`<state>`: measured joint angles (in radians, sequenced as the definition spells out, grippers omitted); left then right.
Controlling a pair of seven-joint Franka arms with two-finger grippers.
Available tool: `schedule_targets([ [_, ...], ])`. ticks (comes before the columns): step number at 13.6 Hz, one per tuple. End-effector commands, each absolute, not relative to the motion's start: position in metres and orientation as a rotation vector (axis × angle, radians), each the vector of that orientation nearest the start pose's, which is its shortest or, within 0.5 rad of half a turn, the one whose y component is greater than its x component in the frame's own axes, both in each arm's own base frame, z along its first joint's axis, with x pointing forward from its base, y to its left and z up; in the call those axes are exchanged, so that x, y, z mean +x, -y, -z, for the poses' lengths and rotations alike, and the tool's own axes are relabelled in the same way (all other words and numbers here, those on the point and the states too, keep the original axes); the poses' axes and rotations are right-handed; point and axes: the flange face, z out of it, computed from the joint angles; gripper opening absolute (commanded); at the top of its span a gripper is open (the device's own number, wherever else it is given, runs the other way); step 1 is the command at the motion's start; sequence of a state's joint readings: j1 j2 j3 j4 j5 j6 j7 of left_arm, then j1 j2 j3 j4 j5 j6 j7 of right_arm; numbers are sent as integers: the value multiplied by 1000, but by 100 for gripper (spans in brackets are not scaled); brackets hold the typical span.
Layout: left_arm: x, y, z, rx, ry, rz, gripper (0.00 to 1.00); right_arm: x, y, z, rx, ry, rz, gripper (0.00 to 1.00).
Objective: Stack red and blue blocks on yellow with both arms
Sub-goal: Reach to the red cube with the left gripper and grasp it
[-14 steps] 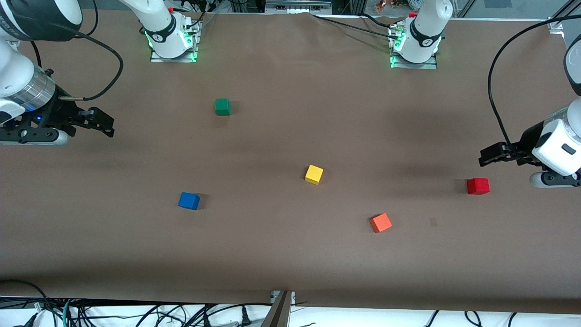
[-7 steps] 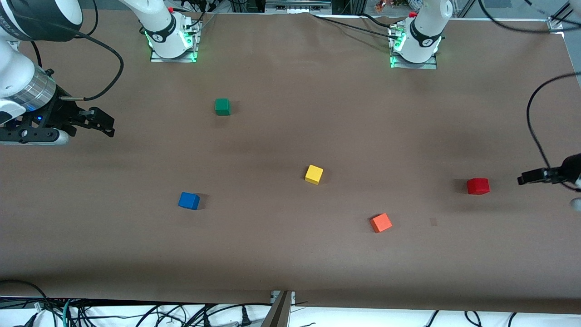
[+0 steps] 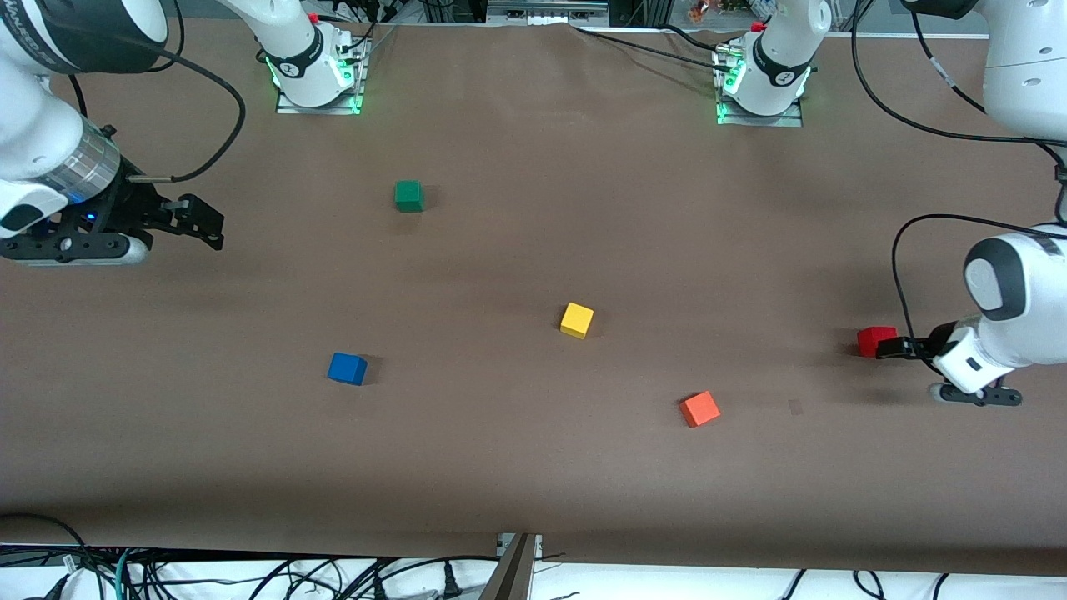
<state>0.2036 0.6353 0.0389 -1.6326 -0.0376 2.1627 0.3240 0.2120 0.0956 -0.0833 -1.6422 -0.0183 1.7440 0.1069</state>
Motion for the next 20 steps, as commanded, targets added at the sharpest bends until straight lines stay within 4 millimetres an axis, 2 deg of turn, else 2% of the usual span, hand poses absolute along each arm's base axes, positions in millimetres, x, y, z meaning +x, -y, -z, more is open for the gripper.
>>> schedule_targets([
  [1, 644, -161, -244, -3157, -173, -143, 100, 602, -89, -520, -3211, 93, -79, 100],
  [2, 639, -160, -237, -3157, -177, -147, 100, 604, -99, -509, -3218, 113, -98, 100],
  [3, 634, -161, -232, -3158, -174, -147, 100, 611, -110, -476, -3218, 137, -191, 100],
  [4, 626, -164, -224, -3160, -164, -157, 100, 618, -107, -464, -3214, 123, -175, 100],
  [6, 619, -165, -216, -3157, -187, -138, 100, 637, -107, -417, -3184, 82, -182, 100],
  [7, 618, -169, -216, -3154, -240, -135, 81, 648, -103, -388, -3153, 30, -210, 100],
  [8, 616, -179, -213, -3156, -252, -134, 52, 664, -105, -370, -3135, 15, -193, 100],
  [9, 615, -181, -210, -3159, -246, -135, 24, 679, -112, -361, -3131, 19, -186, 100],
  [10, 616, -181, -213, -3160, -242, -129, 2, 689, -119, -351, -3134, 12, -184, 100],
  [12, 625, -171, -234, -3163, -234, -83, 0, 699, -128, -330, -3137, -107, -186, 100],
  [13, 633, -154, -252, -3169, -254, -42, 0, 701, -135, -317, -3141, -169, -193, 100],
  [15, 651, -97, -292, -3210, -184, -29, 0, 705, -147, -294, -3144, -224, -172, 100],
  [17, 674, -23, -341, -3242, -66, -83, 0, 708, -157, -269, -3144, -271, -144, 100],
  [18, 680, 22, -363, -3241, -57, -113, 0, 709, -157, -262, -3141, -287, -130, 100],
  [19, 684, 67, -377, -3240, -80, -124, 0, 710, -159, -257, -3133, -290, -120, 100],
  [20, 682, 116, -381, -3237, -130, -123, 0, 710, -160, -250, -3121, -299, -124, 100],
])
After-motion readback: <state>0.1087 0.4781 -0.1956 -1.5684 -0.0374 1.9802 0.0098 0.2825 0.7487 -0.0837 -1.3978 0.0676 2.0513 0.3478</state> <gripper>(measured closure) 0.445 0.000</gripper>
